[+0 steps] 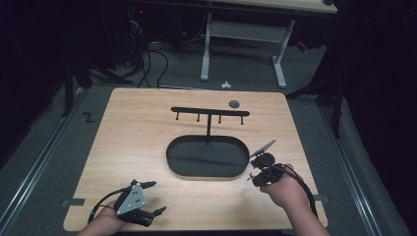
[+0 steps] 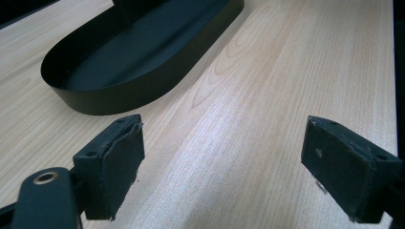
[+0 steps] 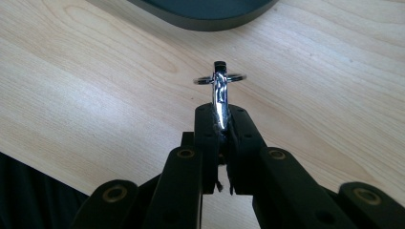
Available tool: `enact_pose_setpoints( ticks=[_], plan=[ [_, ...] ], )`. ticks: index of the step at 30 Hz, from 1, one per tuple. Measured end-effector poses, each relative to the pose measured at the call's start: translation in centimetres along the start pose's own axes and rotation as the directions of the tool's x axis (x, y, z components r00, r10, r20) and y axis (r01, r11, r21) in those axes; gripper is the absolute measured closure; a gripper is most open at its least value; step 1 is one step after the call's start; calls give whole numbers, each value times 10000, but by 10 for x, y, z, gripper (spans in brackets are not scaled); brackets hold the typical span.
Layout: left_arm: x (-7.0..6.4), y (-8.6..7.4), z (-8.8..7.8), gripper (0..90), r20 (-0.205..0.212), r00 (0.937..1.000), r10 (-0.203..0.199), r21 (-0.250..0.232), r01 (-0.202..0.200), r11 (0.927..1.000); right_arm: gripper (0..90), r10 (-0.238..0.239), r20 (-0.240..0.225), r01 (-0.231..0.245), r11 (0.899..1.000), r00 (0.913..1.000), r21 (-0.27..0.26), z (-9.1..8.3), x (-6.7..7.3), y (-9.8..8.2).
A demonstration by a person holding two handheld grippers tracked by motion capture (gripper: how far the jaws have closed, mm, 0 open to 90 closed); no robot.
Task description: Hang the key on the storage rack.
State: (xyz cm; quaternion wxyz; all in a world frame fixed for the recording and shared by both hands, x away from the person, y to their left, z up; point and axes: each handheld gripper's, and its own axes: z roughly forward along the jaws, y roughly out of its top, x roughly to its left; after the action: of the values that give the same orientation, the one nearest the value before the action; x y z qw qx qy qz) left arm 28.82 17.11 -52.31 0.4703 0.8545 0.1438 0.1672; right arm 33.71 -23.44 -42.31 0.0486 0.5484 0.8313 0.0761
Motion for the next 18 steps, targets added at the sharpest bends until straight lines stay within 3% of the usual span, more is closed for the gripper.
enact_pose_setpoints(
  ticks=[9,18],
  plan=[
    [0,0,0,151,-23,10000,12,-7,-12,10000,840,93,40,-92,9998,9999,-177,-8,-5,1],
    [0,0,0,151,13,10000,13,18,-13,10000,840,306,19,-306,9992,9995,-276,-26,-11,12]
  ],
)
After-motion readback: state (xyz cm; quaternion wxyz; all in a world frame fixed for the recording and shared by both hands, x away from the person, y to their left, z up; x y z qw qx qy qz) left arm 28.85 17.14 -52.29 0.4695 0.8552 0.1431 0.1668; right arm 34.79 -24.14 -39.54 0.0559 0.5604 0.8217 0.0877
